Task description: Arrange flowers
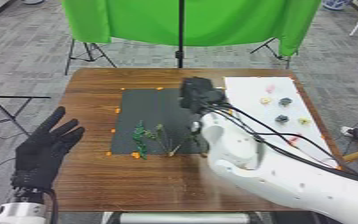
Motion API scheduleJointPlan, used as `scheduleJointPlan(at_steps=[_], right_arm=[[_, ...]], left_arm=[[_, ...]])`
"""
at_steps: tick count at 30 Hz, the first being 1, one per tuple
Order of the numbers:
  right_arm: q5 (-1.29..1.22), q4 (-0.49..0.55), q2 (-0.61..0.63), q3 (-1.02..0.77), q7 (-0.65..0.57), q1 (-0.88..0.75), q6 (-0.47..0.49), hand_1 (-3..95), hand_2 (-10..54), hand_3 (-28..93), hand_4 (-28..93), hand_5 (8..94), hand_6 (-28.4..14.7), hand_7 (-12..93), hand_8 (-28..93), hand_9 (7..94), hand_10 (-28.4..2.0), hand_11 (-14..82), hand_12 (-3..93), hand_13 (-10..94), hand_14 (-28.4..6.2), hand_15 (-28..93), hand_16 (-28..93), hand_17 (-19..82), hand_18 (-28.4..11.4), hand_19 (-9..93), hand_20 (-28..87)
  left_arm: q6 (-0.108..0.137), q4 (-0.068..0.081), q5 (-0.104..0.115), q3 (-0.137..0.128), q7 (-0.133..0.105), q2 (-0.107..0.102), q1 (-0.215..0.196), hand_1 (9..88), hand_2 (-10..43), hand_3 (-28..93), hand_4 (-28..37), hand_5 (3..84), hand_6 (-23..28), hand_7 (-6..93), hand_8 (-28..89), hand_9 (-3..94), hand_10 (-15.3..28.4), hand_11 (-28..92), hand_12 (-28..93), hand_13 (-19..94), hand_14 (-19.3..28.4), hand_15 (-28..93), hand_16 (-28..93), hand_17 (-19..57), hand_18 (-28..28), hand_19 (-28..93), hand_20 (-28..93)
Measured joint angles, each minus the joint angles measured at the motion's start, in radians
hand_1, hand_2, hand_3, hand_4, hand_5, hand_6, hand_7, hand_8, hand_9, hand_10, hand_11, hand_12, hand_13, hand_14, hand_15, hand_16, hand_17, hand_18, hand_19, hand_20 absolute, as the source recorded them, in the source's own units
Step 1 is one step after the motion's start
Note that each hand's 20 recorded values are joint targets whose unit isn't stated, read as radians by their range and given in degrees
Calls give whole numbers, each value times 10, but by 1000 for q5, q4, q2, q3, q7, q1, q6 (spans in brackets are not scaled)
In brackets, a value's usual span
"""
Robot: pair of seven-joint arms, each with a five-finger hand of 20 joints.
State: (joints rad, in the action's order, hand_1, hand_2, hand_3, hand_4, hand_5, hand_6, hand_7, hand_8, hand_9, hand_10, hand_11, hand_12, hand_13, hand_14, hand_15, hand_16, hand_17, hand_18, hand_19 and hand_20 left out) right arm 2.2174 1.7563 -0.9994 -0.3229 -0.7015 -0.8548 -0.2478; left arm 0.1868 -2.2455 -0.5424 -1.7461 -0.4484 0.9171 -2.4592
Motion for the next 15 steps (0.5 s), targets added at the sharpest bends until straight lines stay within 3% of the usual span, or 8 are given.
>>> scheduleJointPlan(at_steps=[5,10,12,15], right_arm=[[-7,-112,-176,92,136,64,12,578,-95,680,-283,868,24,154,20,937,-69,204,324,782,-63,657,224,322,-220,865,402],[-50,-155,-273,321,111,188,-42,575,-95,680,-283,865,26,154,15,936,-70,200,330,778,-63,660,221,317,-222,860,408],[-76,-159,-296,368,77,215,-51,569,-95,676,-283,860,28,152,11,935,-71,201,331,776,-62,661,220,314,-224,859,410],[-78,-165,-310,355,68,212,-27,554,-95,668,-283,842,30,150,3,920,-73,219,321,762,-64,669,217,305,-229,853,426]], left_arm=[[3,-5,0,-25,6,-17,12,228,54,803,-265,348,67,117,-102,342,196,210,106,235,280,473,-82,-108,269,544,72],[11,-5,1,-48,3,-58,27,227,54,803,-265,349,67,117,-102,343,197,209,106,235,279,474,-82,-107,269,545,74],[12,-4,1,-47,3,-70,38,228,54,803,-265,349,67,117,-102,343,196,209,106,236,279,474,-83,-107,269,545,74],[12,2,0,-34,8,-70,68,228,54,803,-265,349,67,116,-101,342,196,208,106,236,279,474,-82,-107,269,545,74]])
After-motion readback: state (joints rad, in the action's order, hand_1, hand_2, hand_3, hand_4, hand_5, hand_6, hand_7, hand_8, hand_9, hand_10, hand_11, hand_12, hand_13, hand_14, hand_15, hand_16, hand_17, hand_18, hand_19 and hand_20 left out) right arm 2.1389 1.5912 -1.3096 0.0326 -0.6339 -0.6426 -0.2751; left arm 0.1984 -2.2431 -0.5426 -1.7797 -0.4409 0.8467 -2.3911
